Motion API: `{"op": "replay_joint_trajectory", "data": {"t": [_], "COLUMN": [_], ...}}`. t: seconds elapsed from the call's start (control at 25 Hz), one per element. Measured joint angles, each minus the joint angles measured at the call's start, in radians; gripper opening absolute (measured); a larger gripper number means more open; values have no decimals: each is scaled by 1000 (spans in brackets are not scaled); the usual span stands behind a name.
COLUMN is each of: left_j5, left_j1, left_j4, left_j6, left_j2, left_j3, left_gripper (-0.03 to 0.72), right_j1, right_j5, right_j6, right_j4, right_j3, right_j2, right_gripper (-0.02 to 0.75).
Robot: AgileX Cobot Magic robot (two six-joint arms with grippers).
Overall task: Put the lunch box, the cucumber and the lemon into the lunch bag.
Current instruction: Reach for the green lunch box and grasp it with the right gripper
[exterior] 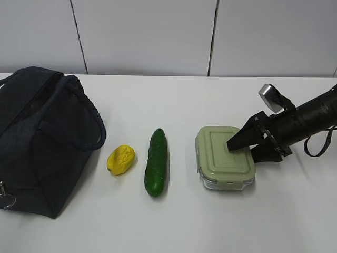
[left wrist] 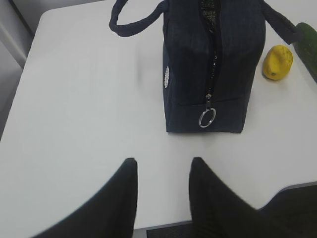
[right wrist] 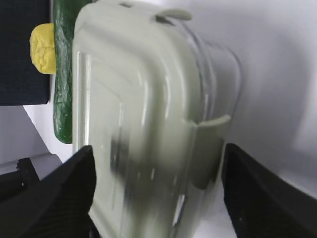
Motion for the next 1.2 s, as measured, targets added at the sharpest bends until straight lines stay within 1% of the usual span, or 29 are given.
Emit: {"op": "replay_joint_trajectory", "data": {"t": [0.64,0.92,1.2], "left_j5": [0,0,0], "left_j1": [0,0,0], "left_j4": [-8,-8,-10], "left_j6": [0,0,0], "left_j2": [0,0,0], "left_j3": [0,0,0], "left_gripper": [238,238,238], "right_j1": [4,4,4], "right_j5": [0,0,2], "right_j6": [-3,-3,-3], "right_j4": [44,-10,-6], "right_j3": [0,0,-1], "right_j2": [24,24,24], "right_gripper": [586,583,582]}}
